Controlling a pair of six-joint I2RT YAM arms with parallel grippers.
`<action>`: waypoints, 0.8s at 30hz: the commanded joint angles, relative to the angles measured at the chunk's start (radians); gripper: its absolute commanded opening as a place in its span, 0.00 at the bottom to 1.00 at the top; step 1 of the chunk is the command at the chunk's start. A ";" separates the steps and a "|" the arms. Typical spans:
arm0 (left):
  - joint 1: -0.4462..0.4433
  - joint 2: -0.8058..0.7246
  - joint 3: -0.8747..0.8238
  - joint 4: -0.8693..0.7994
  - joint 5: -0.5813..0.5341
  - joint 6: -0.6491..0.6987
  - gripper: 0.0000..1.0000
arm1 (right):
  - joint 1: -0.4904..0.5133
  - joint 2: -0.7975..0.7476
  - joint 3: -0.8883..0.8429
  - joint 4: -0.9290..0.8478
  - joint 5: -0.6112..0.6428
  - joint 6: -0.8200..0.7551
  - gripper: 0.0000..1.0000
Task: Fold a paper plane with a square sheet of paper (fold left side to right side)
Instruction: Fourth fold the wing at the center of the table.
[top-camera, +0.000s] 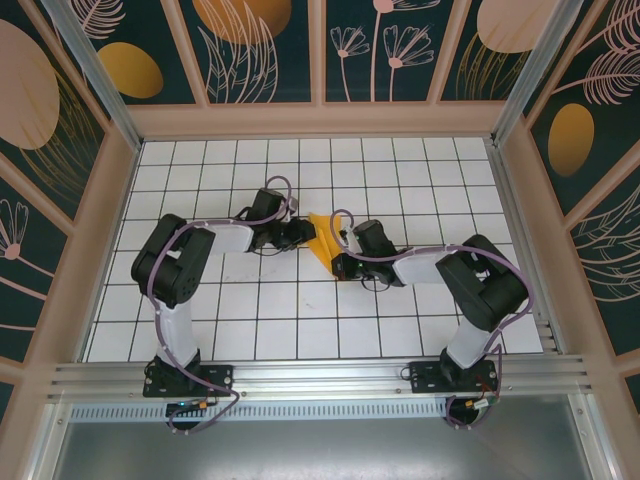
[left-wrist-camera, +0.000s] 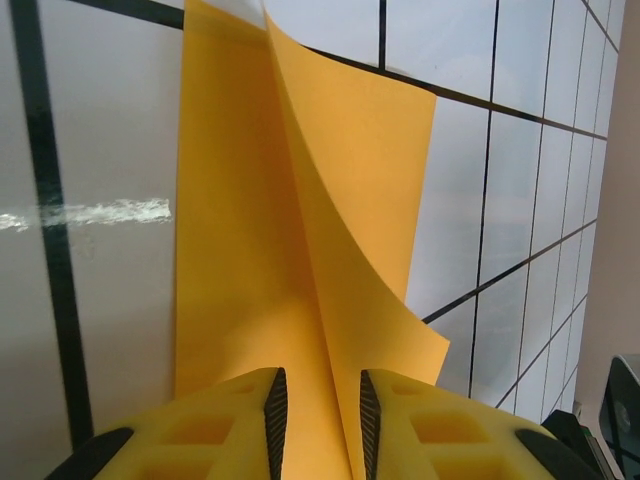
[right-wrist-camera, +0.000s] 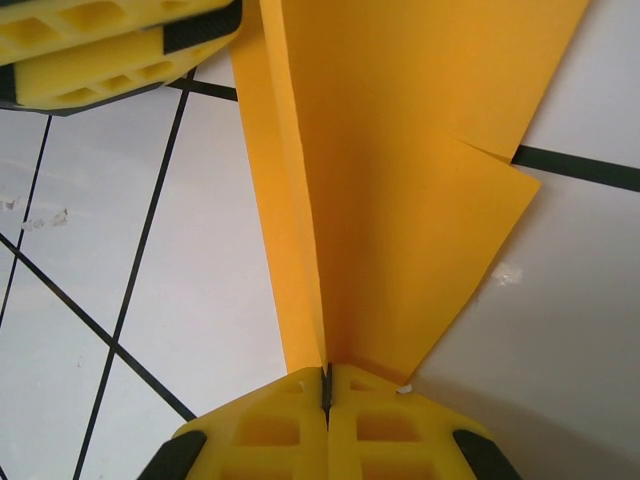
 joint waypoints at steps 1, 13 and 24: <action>-0.010 0.031 0.039 0.022 0.028 -0.013 0.30 | -0.012 0.003 -0.032 -0.024 -0.018 0.015 0.04; -0.018 0.078 0.076 0.019 0.035 -0.016 0.32 | -0.025 0.019 -0.028 -0.019 -0.043 0.020 0.04; -0.020 0.100 0.080 0.017 0.029 -0.017 0.33 | -0.047 0.025 -0.027 0.006 -0.099 0.020 0.10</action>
